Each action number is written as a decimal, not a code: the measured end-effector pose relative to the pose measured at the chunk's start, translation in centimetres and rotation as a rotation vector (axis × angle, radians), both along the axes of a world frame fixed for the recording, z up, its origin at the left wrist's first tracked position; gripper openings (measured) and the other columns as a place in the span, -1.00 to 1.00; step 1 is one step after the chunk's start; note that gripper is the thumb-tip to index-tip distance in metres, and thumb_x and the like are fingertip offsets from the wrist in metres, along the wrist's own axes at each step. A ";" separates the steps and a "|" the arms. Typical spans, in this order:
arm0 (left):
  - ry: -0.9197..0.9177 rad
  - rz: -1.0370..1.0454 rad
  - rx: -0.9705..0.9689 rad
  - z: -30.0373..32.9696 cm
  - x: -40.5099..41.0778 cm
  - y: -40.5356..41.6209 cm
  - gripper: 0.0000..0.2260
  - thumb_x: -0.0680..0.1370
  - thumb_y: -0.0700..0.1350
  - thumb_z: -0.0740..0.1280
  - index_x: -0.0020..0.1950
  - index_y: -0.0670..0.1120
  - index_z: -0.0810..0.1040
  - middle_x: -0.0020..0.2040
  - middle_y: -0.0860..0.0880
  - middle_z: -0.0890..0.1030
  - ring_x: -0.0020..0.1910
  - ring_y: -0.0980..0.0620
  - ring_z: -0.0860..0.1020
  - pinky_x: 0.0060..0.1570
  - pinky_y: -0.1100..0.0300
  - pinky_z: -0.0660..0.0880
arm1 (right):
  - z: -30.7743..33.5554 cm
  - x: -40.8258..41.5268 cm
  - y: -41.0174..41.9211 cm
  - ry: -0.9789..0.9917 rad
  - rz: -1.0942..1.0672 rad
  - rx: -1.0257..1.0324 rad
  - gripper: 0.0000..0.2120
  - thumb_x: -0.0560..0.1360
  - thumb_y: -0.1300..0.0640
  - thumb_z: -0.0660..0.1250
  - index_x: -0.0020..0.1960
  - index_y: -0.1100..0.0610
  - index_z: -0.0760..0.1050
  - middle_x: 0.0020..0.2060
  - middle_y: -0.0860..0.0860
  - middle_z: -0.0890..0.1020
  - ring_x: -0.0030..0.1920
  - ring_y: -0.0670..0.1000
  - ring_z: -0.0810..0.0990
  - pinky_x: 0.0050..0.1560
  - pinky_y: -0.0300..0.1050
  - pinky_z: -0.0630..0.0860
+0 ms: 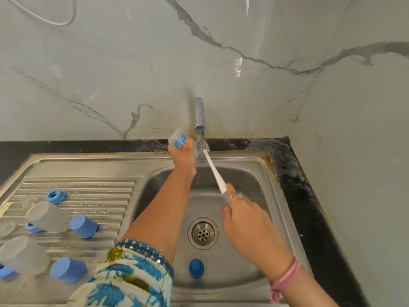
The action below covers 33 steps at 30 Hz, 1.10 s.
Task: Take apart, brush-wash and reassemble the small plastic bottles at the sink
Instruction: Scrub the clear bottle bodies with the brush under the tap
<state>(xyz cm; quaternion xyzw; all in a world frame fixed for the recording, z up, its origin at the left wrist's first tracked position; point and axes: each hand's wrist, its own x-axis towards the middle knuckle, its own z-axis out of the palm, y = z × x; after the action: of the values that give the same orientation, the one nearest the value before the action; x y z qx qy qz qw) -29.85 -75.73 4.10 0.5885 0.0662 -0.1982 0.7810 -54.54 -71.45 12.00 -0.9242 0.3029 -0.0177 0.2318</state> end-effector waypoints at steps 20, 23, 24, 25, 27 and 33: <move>0.032 -0.068 -0.013 0.8 -1.2 -0.1 -0.55 0.48 -0.05 0.46 0.27 -0.11 0.35 0.13 -0.14 0.55 0.04 -0.06 0.58 0.09 -0.01 0.58 | 0.4 1.0 0.1 0.020 -0.024 -0.010 -0.44 0.64 0.18 0.05 0.58 0.14 -0.08 0.11 0.14 0.52 0.07 0.14 0.54 -0.02 -0.05 0.42; 0.038 0.045 0.041 0.4 -1.5 0.2 -0.56 0.47 -0.07 0.48 0.23 -0.08 0.34 0.11 -0.10 0.54 0.07 -0.05 0.56 0.18 -0.04 0.55 | 0.5 0.6 0.4 0.021 0.004 -0.018 -0.43 0.63 0.19 0.06 0.58 0.16 -0.07 0.12 0.14 0.53 0.09 0.13 0.54 0.05 -0.05 0.42; 0.072 0.080 0.018 0.3 -1.5 0.3 -0.53 0.46 -0.06 0.49 0.26 -0.10 0.35 0.13 -0.10 0.56 0.08 -0.05 0.57 0.17 -0.05 0.55 | 0.6 0.6 0.6 0.022 0.009 -0.023 -0.43 0.63 0.20 0.06 0.58 0.17 -0.07 0.12 0.14 0.53 0.10 0.14 0.54 0.05 -0.06 0.41; 0.118 0.092 -0.029 0.2 -1.5 0.4 -0.50 0.45 -0.06 0.50 0.30 -0.10 0.36 0.16 -0.11 0.57 0.08 -0.05 0.59 0.12 -0.03 0.58 | 0.7 0.6 0.8 0.025 0.013 -0.029 -0.43 0.63 0.21 0.06 0.58 0.17 -0.07 0.14 0.14 0.52 0.12 0.14 0.53 0.04 -0.07 0.40; 0.171 0.038 -0.118 0.8 -2.0 0.5 -0.48 0.46 -0.06 0.50 0.33 -0.10 0.36 0.16 -0.10 0.58 0.01 -0.02 0.61 -0.15 0.09 0.63 | 0.7 1.0 0.6 0.031 -0.001 -0.024 -0.44 0.63 0.21 0.04 0.58 0.16 -0.09 0.16 0.16 0.50 0.13 0.17 0.52 -0.03 -0.08 0.35; 0.159 -0.033 -0.164 2.1 -2.8 0.0 -0.48 0.45 -0.10 0.51 0.27 -0.06 0.28 0.09 -0.10 0.55 0.02 -0.04 0.61 0.01 0.01 0.61 | 0.7 1.8 -1.0 0.014 -0.024 -0.048 -0.46 0.62 0.20 0.06 0.56 0.16 -0.02 0.06 0.16 0.53 0.01 0.16 0.57 -0.16 -0.07 0.34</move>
<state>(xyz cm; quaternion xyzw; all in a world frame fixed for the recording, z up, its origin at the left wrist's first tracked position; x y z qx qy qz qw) -32.64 -75.70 6.19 0.5062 0.1018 -0.2616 0.8155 -52.77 -72.45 12.74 -0.9259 0.3151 -0.0213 0.2072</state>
